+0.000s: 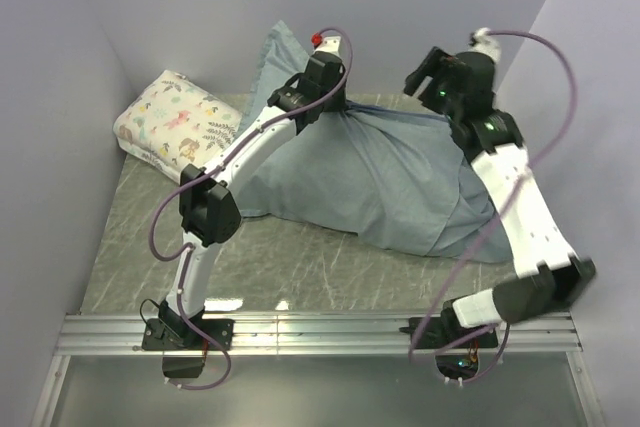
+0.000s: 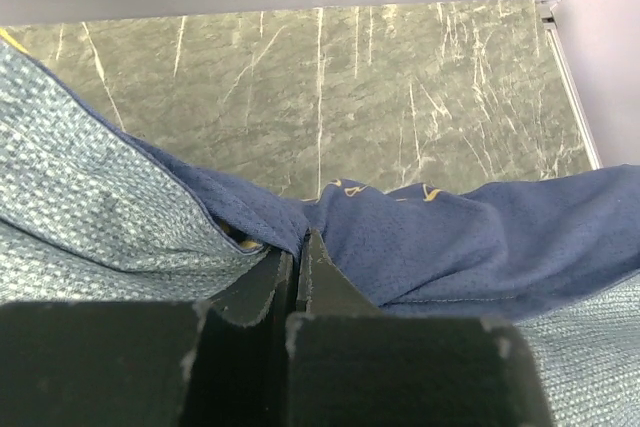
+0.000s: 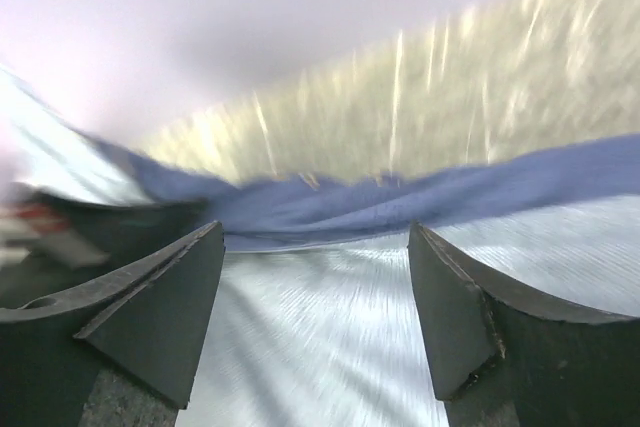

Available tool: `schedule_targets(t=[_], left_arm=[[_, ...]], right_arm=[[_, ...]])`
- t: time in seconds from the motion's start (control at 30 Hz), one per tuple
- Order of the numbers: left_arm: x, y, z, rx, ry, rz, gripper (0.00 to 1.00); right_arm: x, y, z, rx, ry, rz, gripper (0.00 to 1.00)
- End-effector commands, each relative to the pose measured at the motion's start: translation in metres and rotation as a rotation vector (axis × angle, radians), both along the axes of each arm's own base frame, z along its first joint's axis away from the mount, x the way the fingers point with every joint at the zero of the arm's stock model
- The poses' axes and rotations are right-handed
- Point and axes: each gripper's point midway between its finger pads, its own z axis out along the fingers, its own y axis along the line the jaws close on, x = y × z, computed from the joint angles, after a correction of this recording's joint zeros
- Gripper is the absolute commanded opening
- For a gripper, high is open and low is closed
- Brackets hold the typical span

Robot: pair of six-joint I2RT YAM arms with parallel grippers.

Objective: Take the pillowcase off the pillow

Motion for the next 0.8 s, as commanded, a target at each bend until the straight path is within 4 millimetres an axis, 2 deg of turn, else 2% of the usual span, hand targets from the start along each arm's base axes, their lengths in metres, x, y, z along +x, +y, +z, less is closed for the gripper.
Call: schedule_targets(t=[0.0, 0.03, 0.07, 0.13, 0.17, 0.23, 0.27, 0.3, 0.33, 0.37, 0.43, 0.47, 0.53, 0.57, 0.63, 0.7, 0.73, 0.77], left_arm=[[0.019, -0.002, 0.046, -0.093, -0.145, -0.012, 0.0], [0.022, 0.001, 0.048, -0.098, -0.146, -0.006, 0.0], [0.022, -0.001, 0.047, -0.1, -0.146, -0.01, 0.0], [0.02, -0.002, 0.046, -0.108, -0.142, -0.021, 0.0], [0.018, -0.003, 0.05, -0.12, -0.147, -0.027, 0.0], [0.015, -0.001, 0.044, -0.116, -0.133, -0.024, 0.0], [0.012, 0.001, 0.049, -0.122, -0.135, -0.024, 0.0], [0.01, 0.003, 0.048, -0.12, -0.133, -0.018, 0.0], [0.009, 0.007, 0.038, -0.103, -0.116, -0.004, 0.0], [0.006, 0.011, 0.044, -0.108, -0.12, 0.001, 0.0], [0.003, 0.015, 0.036, -0.094, -0.107, 0.015, 0.0], [0.001, 0.017, 0.04, -0.099, -0.109, 0.016, 0.0], [-0.002, 0.018, 0.038, -0.102, -0.101, 0.015, 0.0], [-0.004, 0.018, 0.043, -0.107, -0.105, 0.014, 0.0], [-0.011, 0.016, 0.052, -0.094, -0.117, 0.007, 0.0], [-0.019, 0.02, 0.07, -0.057, -0.16, 0.028, 0.0], [-0.029, 0.014, 0.088, -0.051, -0.183, 0.019, 0.0], [-0.033, 0.014, 0.099, -0.035, -0.207, 0.036, 0.0]], right_arm=[[-0.036, -0.035, 0.013, 0.0, -0.04, -0.156, 0.83], [-0.045, -0.04, 0.009, 0.006, -0.043, -0.171, 0.84], [-0.062, -0.048, -0.006, 0.004, -0.031, -0.195, 0.84], [-0.077, -0.055, -0.023, 0.024, -0.031, -0.22, 0.86], [-0.092, -0.06, -0.05, 0.016, 0.0, -0.226, 0.86], [-0.104, -0.065, -0.076, 0.022, 0.033, -0.235, 0.87], [-0.113, -0.071, -0.099, 0.01, 0.065, -0.247, 0.87], [-0.118, -0.071, -0.11, 0.008, 0.082, -0.238, 0.88], [-0.12, -0.071, -0.118, 0.004, 0.088, -0.228, 0.88], [-0.127, -0.069, -0.138, 0.002, 0.114, -0.208, 0.89], [-0.128, -0.049, -0.15, 0.034, 0.117, -0.094, 0.89], [-0.131, -0.044, -0.167, 0.039, 0.154, -0.069, 0.89], [-0.13, -0.029, -0.177, 0.076, 0.179, -0.003, 0.88], [-0.131, -0.023, -0.186, 0.084, 0.2, 0.02, 0.83], [-0.133, -0.01, -0.182, 0.101, 0.188, 0.065, 0.76], [-0.136, 0.0, -0.17, 0.116, 0.154, 0.103, 0.51], [-0.139, 0.004, -0.166, 0.119, 0.154, 0.117, 0.39], [-0.14, 0.008, -0.155, 0.13, 0.135, 0.137, 0.2]])
